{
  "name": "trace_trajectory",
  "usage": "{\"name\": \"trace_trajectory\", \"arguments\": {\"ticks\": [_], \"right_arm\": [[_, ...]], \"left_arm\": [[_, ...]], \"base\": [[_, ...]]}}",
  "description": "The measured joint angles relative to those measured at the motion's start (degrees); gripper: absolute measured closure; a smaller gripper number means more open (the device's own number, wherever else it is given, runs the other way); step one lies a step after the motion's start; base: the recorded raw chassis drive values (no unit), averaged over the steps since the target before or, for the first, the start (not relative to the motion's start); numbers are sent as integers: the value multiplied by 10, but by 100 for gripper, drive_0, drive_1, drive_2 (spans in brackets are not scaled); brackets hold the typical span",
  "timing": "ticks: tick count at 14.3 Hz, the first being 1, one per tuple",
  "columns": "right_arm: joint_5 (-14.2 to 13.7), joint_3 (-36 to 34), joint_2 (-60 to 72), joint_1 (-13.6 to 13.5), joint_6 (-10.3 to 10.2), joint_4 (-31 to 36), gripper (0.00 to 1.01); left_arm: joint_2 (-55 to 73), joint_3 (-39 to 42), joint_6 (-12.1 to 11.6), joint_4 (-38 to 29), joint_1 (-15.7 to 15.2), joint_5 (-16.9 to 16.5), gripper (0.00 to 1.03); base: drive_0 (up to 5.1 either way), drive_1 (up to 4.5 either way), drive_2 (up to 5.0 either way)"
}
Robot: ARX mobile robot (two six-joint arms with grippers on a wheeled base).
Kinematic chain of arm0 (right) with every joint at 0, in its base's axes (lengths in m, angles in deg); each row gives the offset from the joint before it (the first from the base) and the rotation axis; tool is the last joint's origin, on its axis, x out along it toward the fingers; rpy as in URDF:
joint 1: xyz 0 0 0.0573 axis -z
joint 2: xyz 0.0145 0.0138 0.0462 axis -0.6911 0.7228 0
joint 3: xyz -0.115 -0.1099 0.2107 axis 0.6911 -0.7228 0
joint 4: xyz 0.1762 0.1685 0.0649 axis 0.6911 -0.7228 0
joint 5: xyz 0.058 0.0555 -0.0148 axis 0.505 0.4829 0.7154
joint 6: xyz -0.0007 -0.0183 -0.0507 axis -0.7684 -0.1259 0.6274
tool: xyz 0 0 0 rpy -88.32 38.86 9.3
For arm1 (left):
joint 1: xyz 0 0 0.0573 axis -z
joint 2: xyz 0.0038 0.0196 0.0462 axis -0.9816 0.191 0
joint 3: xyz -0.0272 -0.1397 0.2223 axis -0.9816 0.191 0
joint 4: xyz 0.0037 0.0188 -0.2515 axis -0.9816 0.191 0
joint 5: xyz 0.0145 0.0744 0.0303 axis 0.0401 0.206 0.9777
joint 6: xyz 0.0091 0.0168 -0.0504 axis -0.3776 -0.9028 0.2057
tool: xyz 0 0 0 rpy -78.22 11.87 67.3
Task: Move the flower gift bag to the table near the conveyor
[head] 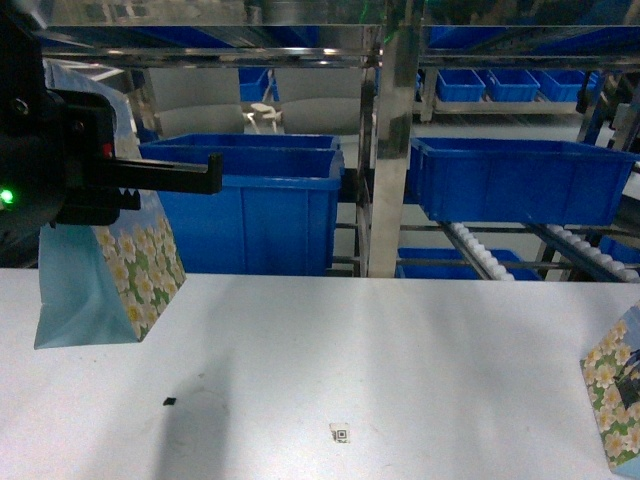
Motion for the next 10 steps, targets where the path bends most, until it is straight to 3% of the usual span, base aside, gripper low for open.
{"name": "trace_trajectory", "arguments": {"ticks": [2,6,8,10], "right_arm": [[0,0,0,0,0,0,3],[0,0,0,0,0,0,3],[0,0,0,0,0,0,3],[0,0,0,0,0,0,3]], "left_arm": [[37,-3,2,-29,-16,-4,101],[99,-9,12,-93,-87,-32,101],[123,-9,12,-110,-101,-37,101],[144,-8,11,-138,-128,-63,101]], "base": [[0,0,0],[0,0,0],[0,0,0],[0,0,0]]}}
